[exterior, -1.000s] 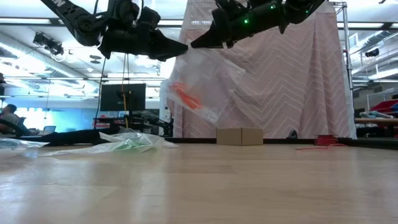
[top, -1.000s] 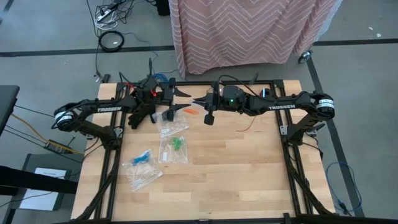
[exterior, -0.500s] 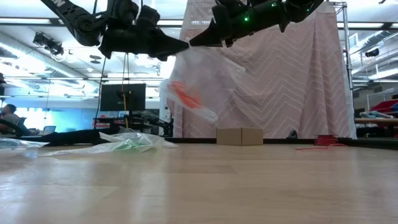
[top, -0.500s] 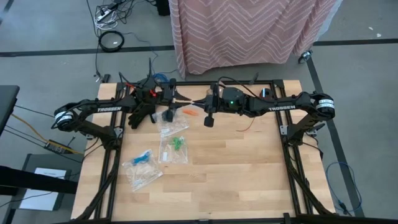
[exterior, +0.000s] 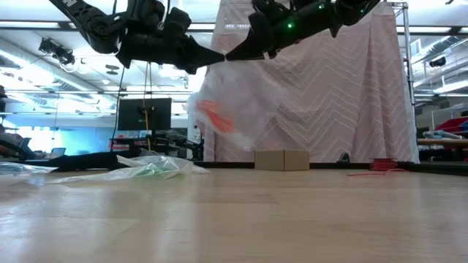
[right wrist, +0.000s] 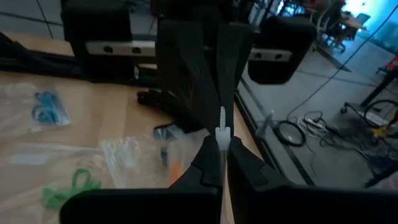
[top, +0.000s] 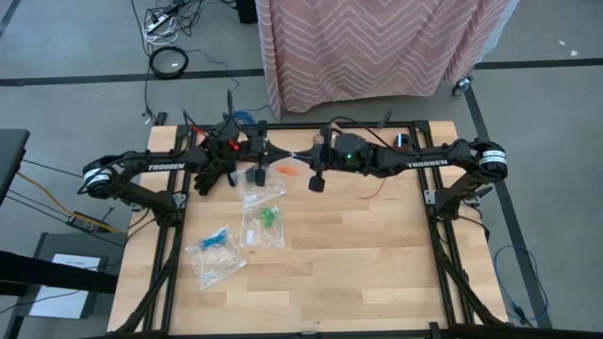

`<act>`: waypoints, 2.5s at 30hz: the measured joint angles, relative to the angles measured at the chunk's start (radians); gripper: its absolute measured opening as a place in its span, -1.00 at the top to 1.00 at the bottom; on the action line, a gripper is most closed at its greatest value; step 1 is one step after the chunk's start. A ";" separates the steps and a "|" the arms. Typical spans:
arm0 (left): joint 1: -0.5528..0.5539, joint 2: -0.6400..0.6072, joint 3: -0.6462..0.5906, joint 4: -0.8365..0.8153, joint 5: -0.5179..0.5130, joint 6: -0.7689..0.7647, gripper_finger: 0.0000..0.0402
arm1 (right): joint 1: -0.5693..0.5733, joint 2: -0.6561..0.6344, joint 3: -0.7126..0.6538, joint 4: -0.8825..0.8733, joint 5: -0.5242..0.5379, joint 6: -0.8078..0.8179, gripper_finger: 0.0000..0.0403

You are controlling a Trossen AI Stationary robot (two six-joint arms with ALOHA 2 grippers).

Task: Sort rubber bands
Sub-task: Close the transparent zip bag

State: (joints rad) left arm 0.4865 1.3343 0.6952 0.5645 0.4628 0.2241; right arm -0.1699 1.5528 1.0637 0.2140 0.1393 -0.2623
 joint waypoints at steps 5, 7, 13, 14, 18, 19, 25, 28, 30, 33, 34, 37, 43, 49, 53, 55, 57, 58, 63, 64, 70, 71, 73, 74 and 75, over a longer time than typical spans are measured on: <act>-0.001 0.000 0.000 -0.015 -0.017 0.004 0.99 | -0.001 0.000 0.000 -0.028 0.005 0.007 1.00; -0.001 0.000 0.000 -0.016 -0.021 0.004 0.99 | -0.002 0.000 0.000 -0.043 0.006 0.008 1.00; 0.000 0.000 0.000 -0.018 -0.028 0.005 1.00 | -0.010 -0.001 -0.010 -0.118 0.026 0.033 0.98; 0.001 0.000 0.000 -0.018 -0.028 0.004 1.00 | -0.010 -0.001 -0.015 -0.120 0.029 0.033 0.98; 0.003 0.000 0.000 -0.013 -0.029 0.003 1.00 | -0.010 -0.001 -0.018 -0.159 0.038 0.031 0.98; 0.003 0.000 0.000 -0.012 -0.029 0.001 1.00 | -0.010 -0.001 -0.019 -0.175 0.047 0.030 0.98; 0.004 -0.007 0.001 -0.015 -0.043 -0.001 1.00 | -0.010 -0.009 -0.024 -0.108 -0.002 -0.017 0.95; 0.005 -0.005 0.001 -0.023 -0.044 -0.001 1.00 | -0.004 -0.024 -0.022 -0.081 0.007 -0.047 0.82; 0.005 -0.005 0.001 -0.023 -0.043 -0.001 1.00 | -0.003 -0.025 -0.023 -0.089 0.007 -0.050 0.68; 0.005 -0.005 0.001 -0.025 -0.044 -0.001 1.00 | -0.006 -0.028 -0.022 -0.072 -0.007 -0.046 0.43; 0.005 -0.005 0.001 -0.024 -0.044 -0.001 1.00 | -0.006 -0.027 -0.022 -0.061 -0.006 -0.046 0.35; 0.005 -0.005 0.001 -0.022 -0.043 -0.001 1.00 | -0.010 -0.019 -0.022 -0.030 -0.001 -0.046 0.13; -0.003 -0.004 0.001 -0.024 -0.042 -0.004 1.00 | -0.028 -0.012 -0.021 0.047 -0.012 -0.044 0.01; -0.004 -0.004 0.001 -0.009 -0.035 -0.023 1.00 | -0.037 0.000 -0.021 0.062 -0.073 -0.042 0.16; -0.004 -0.004 0.000 -0.008 -0.014 -0.033 1.00 | -0.038 0.001 -0.021 0.066 -0.076 -0.043 0.23; -0.008 -0.004 0.000 -0.008 -0.007 -0.042 1.00 | -0.039 0.001 -0.021 0.073 -0.065 -0.043 0.26; -0.014 -0.004 0.000 -0.008 0.001 -0.043 1.00 | -0.039 0.001 -0.021 0.093 -0.063 -0.046 0.29; -0.017 -0.004 0.000 -0.007 0.001 -0.043 1.00 | -0.042 0.001 -0.020 0.097 -0.063 -0.046 0.30; -0.023 -0.004 0.000 -0.007 0.001 -0.043 1.00 | -0.047 0.001 -0.020 0.089 -0.065 -0.037 0.35; -0.023 -0.004 0.000 -0.007 0.001 -0.043 1.00 | -0.047 0.001 -0.020 0.089 -0.066 -0.037 0.35; -0.024 -0.004 0.000 0.016 0.019 -0.043 1.00 | -0.048 0.001 -0.020 0.073 -0.084 -0.027 0.35; -0.024 -0.004 0.000 0.017 0.022 -0.044 1.00 | -0.048 0.001 -0.020 0.073 -0.086 -0.027 0.35; -0.024 -0.004 0.000 0.017 0.025 -0.045 1.00 | -0.048 0.001 -0.020 0.072 -0.088 -0.037 0.37; -0.024 -0.004 0.000 0.018 0.025 -0.046 1.00 | -0.048 0.001 -0.020 0.072 -0.088 -0.041 0.39; -0.024 -0.004 0.000 0.018 0.025 -0.046 1.00 | -0.048 0.001 -0.020 0.072 -0.088 -0.043 0.41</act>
State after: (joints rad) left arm 0.4625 1.3308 0.6952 0.5825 0.4877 0.1783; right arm -0.2176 1.5536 1.0435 0.2859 0.0509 -0.3054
